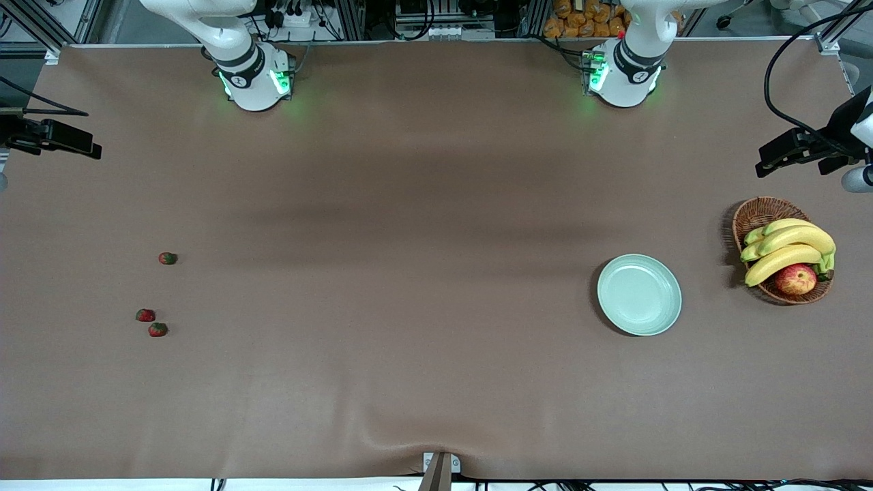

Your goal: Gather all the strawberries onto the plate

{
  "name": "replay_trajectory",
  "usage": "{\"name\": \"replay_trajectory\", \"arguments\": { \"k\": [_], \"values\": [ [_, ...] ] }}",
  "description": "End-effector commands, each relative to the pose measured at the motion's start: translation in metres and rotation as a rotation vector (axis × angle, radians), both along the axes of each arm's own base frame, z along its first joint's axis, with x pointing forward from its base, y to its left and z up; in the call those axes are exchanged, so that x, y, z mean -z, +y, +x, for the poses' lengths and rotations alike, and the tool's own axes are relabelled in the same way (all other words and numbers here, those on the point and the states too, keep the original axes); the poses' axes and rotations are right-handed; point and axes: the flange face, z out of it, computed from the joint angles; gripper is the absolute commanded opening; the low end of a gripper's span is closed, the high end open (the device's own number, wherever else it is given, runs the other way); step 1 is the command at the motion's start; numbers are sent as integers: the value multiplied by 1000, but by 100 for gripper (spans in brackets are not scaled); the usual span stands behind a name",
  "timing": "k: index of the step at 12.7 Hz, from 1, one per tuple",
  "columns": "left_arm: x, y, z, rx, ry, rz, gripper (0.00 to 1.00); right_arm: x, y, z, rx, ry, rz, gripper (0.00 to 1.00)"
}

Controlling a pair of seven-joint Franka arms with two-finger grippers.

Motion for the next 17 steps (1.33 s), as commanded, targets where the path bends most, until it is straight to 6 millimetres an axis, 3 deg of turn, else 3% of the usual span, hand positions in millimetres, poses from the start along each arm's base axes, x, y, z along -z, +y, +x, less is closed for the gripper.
{"name": "replay_trajectory", "arguments": {
  "k": [1, 6, 9, 12, 17],
  "values": [
    [-2, 1, 2, 14, -5, -17, 100, -5, -2, -1, -3, -8, -2, 100],
    [-3, 0, 1, 14, -6, -17, 100, -4, -4, 0, 1, -9, -4, 100],
    [-5, 2, 1, 9, -11, -17, 100, 7, -8, 15, 4, -53, -12, 100],
    [0, 8, 2, -2, 0, -9, 100, 65, -25, 63, -57, -111, -1, 100],
    [9, 7, 13, -2, -8, -9, 100, 199, -67, 130, -340, -239, 13, 100]
  ]
}}
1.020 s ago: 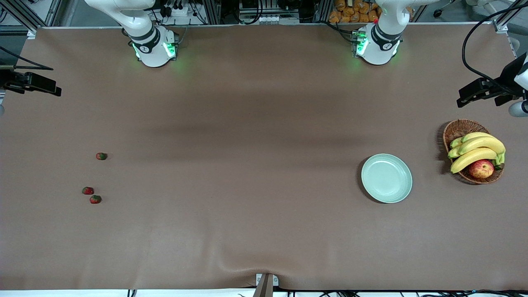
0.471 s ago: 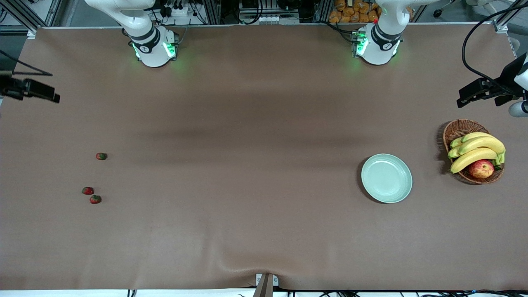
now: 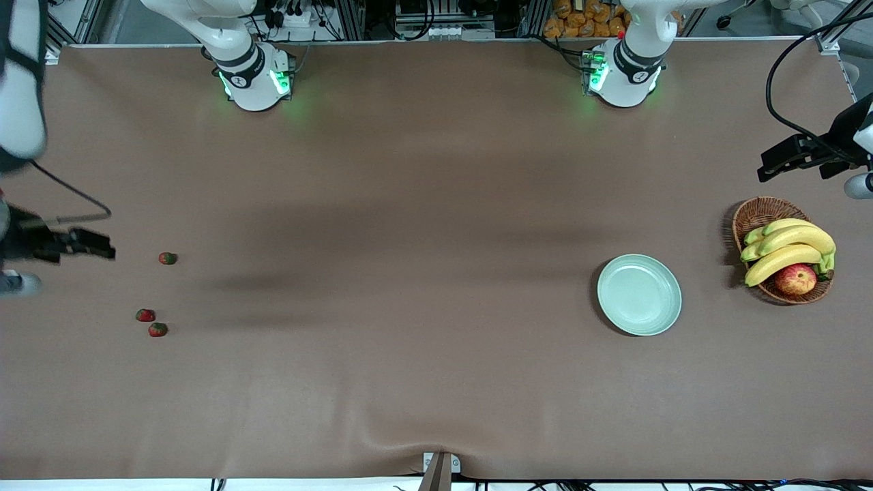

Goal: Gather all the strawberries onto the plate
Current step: 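Reach the right gripper down to the cluster of strawberries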

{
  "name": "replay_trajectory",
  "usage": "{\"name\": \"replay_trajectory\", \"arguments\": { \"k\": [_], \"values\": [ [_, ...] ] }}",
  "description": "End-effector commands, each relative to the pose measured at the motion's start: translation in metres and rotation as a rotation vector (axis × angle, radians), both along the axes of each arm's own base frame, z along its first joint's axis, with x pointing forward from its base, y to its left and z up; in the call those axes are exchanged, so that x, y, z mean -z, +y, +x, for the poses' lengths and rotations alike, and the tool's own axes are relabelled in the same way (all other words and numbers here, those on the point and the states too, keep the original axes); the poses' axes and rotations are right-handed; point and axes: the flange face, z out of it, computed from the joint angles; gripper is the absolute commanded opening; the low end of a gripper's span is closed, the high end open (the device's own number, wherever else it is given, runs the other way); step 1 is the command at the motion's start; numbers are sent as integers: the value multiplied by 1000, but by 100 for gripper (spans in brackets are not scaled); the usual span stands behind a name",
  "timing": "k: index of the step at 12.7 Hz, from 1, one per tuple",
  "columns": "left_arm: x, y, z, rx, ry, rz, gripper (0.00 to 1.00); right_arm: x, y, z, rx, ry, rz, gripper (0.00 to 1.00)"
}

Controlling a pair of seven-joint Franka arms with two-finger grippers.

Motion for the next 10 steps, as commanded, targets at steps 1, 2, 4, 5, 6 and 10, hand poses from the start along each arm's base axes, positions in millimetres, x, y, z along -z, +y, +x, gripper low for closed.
{"name": "replay_trajectory", "arguments": {
  "k": [1, 2, 4, 5, 6, 10],
  "values": [
    [-1, 1, 5, 8, -13, -8, 100, 65, -21, 25, -152, -37, -10, 100],
    [0, 1, 5, 6, -10, -10, 100, 94, -30, 33, -184, -46, -14, 100],
    [-5, 0, 3, 5, -19, -15, 100, 156, -48, 45, -246, -56, -15, 100],
    [-6, 0, 3, 3, -20, -15, 100, 182, -54, 48, -289, -65, -19, 100],
    [-5, 0, 3, 2, -19, -15, 100, 199, -57, 48, -322, -56, -17, 100],
    [-8, 0, 2, 0, -27, -15, 100, 250, -57, 44, -334, 1, -6, 100]
  ]
}}
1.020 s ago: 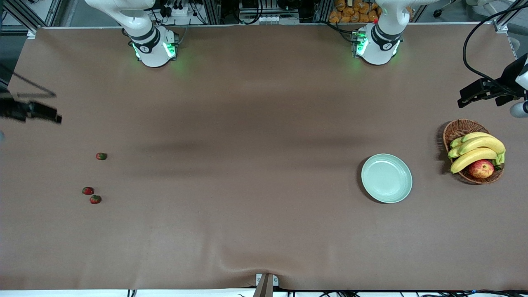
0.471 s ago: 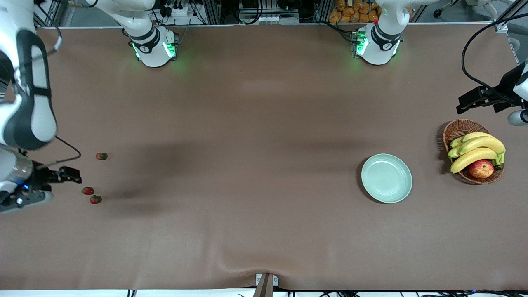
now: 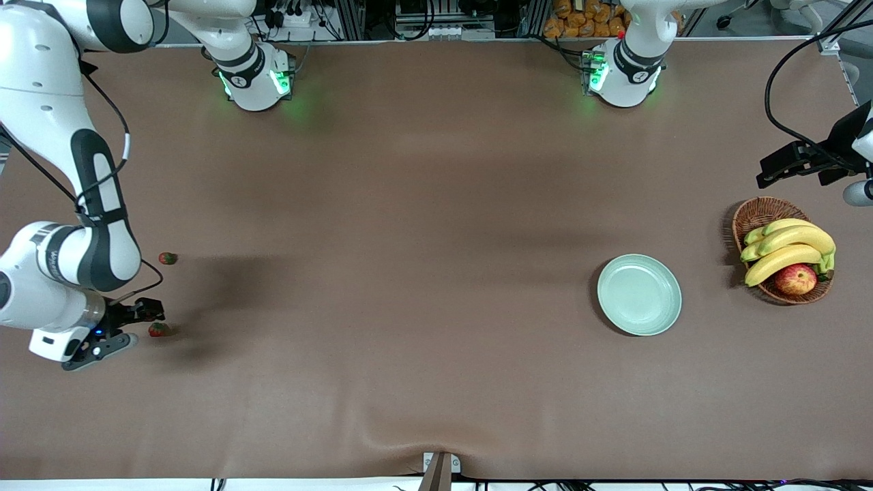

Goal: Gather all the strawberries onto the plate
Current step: 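Close the right gripper on one red strawberry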

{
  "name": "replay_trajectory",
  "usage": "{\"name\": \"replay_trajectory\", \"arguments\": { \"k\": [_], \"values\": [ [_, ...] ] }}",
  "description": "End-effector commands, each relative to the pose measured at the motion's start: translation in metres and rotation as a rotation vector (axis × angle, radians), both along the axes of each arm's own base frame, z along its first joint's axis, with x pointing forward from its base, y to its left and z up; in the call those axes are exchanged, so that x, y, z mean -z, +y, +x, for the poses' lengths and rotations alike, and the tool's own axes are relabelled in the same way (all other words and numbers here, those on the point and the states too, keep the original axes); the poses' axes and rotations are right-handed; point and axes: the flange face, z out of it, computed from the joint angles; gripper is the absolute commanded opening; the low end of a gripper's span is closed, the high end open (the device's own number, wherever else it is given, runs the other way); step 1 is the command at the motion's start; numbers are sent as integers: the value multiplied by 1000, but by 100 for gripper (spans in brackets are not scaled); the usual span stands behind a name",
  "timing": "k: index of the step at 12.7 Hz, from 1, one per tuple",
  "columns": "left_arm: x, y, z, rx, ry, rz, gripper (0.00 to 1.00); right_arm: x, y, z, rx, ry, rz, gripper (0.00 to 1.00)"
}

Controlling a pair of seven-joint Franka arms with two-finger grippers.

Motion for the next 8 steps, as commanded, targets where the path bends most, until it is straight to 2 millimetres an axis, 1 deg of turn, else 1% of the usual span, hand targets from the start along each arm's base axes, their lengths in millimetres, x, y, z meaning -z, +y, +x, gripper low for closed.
{"name": "replay_trajectory", "arguments": {
  "k": [1, 2, 4, 7, 8],
  "values": [
    [-7, 0, -1, -2, -18, -14, 100, 17, 1, 6, -32, -20, -2, 100],
    [-8, -1, -1, -2, -20, -14, 100, 23, 2, 8, -42, -41, -7, 100],
    [-8, 0, -2, -4, -21, -13, 100, 29, 1, 7, -54, -39, -8, 100],
    [-11, -1, -3, -2, -26, -13, 100, 52, 5, 5, -62, -10, -5, 100],
    [-11, -3, -3, 3, -26, -13, 100, 52, 5, 4, -60, -10, -5, 100]
  ]
}}
